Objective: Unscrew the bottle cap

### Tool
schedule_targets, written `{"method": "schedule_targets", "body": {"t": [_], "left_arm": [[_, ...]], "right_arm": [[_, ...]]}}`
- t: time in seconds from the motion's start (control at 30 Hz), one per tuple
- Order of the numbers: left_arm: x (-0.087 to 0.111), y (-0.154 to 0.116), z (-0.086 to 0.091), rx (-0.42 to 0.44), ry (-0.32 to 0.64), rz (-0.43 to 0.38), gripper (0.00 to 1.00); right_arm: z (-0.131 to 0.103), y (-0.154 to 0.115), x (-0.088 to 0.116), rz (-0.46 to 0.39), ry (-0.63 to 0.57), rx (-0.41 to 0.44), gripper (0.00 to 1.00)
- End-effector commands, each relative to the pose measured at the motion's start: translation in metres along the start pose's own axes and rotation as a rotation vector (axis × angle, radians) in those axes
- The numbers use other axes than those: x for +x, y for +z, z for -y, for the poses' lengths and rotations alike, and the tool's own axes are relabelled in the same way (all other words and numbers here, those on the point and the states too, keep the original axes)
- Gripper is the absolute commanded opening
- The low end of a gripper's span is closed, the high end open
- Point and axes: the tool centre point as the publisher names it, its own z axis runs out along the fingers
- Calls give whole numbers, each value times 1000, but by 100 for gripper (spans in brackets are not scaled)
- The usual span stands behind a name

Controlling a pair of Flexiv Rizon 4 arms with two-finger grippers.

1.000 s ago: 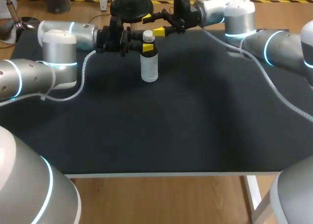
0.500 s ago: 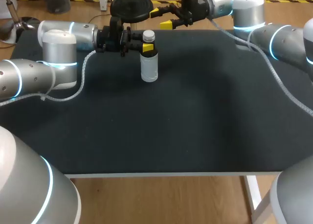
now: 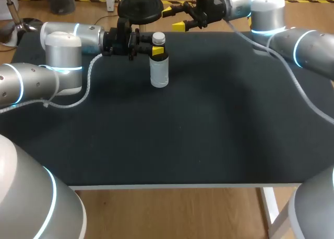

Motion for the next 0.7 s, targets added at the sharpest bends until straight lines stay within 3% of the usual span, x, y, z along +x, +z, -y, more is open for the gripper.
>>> {"method": "schedule_targets", "body": {"t": [0.03, 0.43, 0.53, 0.7], "left_arm": [[0, 0, -1, 2, 2, 1, 0], [0, 0, -1, 2, 2, 1, 0], [0, 0, -1, 2, 2, 1, 0], [0, 0, -1, 2, 2, 1, 0]], "right_arm": [[-9, 3, 28, 852, -24, 39, 100], [0, -5, 16, 1288, 73, 202, 100], [2, -10, 12, 1346, 109, 206, 100], [5, -11, 9, 1368, 122, 209, 100]]}}
